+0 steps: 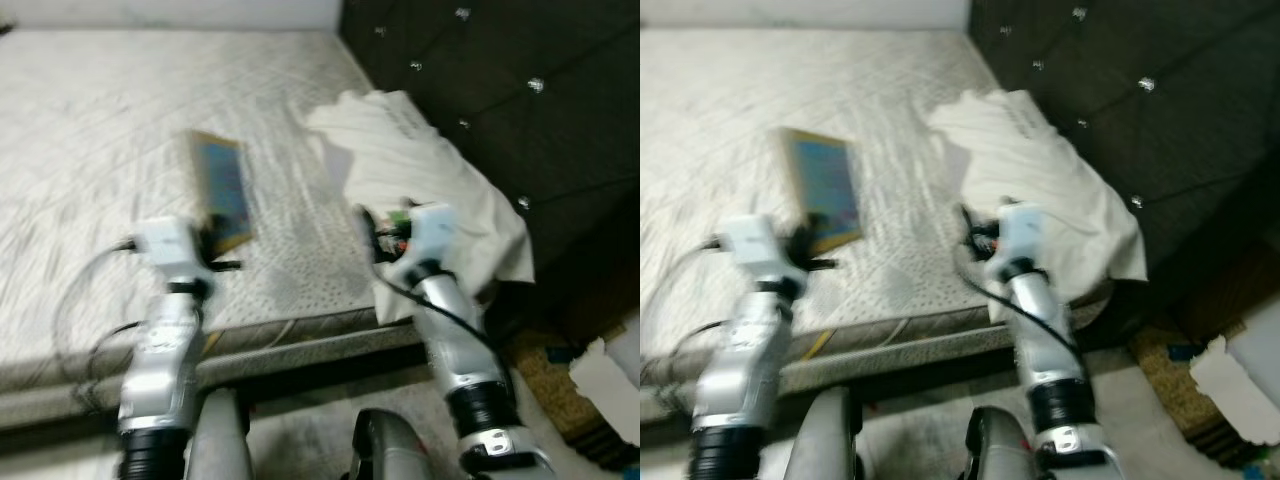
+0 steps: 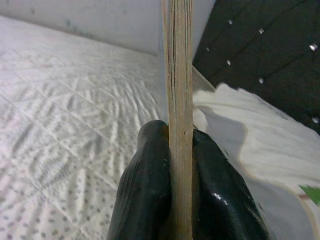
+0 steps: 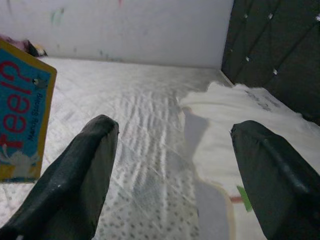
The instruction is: Clean up the room
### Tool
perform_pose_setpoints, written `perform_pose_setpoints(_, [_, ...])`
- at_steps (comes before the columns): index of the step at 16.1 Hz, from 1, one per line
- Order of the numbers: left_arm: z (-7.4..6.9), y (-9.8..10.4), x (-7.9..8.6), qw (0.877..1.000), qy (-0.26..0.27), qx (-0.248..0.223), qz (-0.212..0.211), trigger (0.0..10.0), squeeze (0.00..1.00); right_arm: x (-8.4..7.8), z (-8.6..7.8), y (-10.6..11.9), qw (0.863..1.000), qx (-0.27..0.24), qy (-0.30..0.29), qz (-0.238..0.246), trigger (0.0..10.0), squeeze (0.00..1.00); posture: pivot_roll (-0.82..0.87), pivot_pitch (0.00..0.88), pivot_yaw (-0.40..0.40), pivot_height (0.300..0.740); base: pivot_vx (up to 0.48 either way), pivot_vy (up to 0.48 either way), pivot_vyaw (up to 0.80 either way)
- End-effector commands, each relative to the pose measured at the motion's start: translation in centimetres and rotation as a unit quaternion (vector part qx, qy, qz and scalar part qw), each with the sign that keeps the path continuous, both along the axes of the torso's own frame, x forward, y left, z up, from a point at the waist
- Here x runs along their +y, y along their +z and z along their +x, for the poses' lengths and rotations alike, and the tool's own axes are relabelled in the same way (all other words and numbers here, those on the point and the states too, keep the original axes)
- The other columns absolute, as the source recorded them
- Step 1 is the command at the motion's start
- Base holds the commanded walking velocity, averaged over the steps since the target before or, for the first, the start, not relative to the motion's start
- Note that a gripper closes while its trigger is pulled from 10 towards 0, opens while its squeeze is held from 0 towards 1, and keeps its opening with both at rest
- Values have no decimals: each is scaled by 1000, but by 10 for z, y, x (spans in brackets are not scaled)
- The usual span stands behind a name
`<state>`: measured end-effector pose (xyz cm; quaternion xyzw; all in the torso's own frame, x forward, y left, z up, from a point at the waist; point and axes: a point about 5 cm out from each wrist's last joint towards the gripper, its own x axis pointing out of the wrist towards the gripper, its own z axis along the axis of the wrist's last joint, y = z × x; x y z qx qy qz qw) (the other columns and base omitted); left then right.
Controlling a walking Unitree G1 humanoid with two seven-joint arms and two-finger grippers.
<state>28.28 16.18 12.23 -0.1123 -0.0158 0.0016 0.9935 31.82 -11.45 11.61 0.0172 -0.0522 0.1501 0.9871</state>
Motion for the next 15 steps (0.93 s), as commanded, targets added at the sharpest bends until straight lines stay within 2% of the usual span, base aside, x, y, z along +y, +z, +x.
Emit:
perform_pose_setpoints(1, [4, 10, -17, 999, -25, -19, -9, 10000, 0, -16, 1, -1, 1000, 2, -21, -10, 10000, 0, 24, 32, -62, 633, 266, 0, 0])
perform_pose_setpoints(6, [5, 8, -18, 999, -29, -18, -10, 10000, 0, -16, 0, -1, 1000, 1, -21, -9, 10000, 0, 18, 33, -59, 633, 0, 0, 0])
perform_pose_setpoints(9, [9, 6, -20, 999, -25, -9, -18, 10000, 0, -17, 0, -1, 1000, 0, -21, -8, 10000, 0, 9, 38, -62, 603, 0, 0, 0])
perform_pose_setpoints(10, [13, 2, -24, 999, -26, 9, -22, 10000, 0, -19, -1, -1, 1000, 1, -25, -14, 10000, 0, 5, 41, -65, 598, 0, 0, 0])
perform_pose_setpoints(11, [22, 0, -31, 998, -20, 26, -49, 10000, 0, -21, -1, -1, 1000, 0, -29, -13, 10000, 0, -3, 43, -69, 598, 0, 0, 0])
perform_pose_setpoints(13, [27, 2, -35, 997, -24, 26, -62, 10000, 0, -23, -2, 0, 999, -2, -30, -16, 10000, 0, -13, 44, -71, 598, 0, 0, 0])
perform_pose_setpoints(15, [37, -1, -47, 993, -52, 50, -90, 10000, 0, -33, -6, 2, 999, -7, -42, -28, 10000, 0, -31, 51, -78, 598, 0, 0, 0])
